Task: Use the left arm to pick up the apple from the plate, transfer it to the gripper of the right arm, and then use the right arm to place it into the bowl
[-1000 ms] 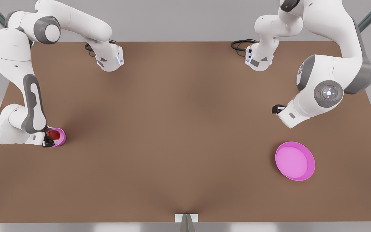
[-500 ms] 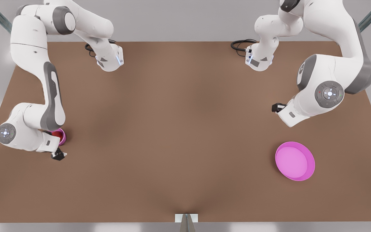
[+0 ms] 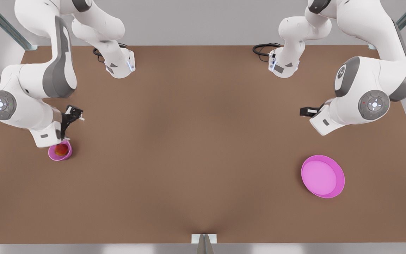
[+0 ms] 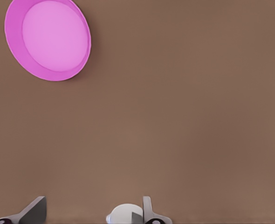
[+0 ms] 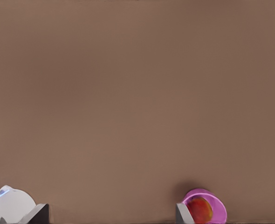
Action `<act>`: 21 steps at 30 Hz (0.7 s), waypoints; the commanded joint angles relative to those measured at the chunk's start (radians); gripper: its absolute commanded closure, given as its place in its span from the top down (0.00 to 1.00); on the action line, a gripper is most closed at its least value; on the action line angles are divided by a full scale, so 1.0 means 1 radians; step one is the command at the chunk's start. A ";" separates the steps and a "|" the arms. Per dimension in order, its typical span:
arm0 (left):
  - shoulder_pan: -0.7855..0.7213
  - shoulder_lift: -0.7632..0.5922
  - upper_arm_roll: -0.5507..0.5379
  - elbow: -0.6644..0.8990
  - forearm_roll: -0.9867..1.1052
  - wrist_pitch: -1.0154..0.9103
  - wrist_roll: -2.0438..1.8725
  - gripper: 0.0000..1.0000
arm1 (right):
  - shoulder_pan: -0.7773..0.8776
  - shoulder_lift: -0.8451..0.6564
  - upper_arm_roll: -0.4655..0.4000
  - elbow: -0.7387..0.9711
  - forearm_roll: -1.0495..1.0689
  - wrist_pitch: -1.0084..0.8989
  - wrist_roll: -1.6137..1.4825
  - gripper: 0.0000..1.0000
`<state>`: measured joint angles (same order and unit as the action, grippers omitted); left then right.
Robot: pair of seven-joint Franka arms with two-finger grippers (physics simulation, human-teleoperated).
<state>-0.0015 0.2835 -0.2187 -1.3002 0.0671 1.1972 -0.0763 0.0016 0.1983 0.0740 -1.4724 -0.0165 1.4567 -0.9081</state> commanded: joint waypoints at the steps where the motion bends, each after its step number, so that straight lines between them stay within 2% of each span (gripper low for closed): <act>1: 0.000 -0.001 -0.001 0.001 -0.003 -0.010 0.006 1.00 | 0.003 -0.048 0.001 -0.044 0.032 -0.024 1.089 1.00; 2: 0.000 -0.001 -0.001 0.001 -0.003 -0.010 0.006 1.00 | 0.001 -0.068 0.001 -0.080 0.036 0.004 1.086 1.00; 21: -0.002 -0.001 -0.001 0.001 -0.003 -0.011 0.004 1.00 | 0.005 -0.094 -0.025 -0.068 0.027 -0.015 1.091 1.00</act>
<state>-0.0035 0.2835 -0.2189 -1.2997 0.0640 1.1869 -0.0735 0.0025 0.1084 0.0492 -1.5406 0.0117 1.4469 -0.1589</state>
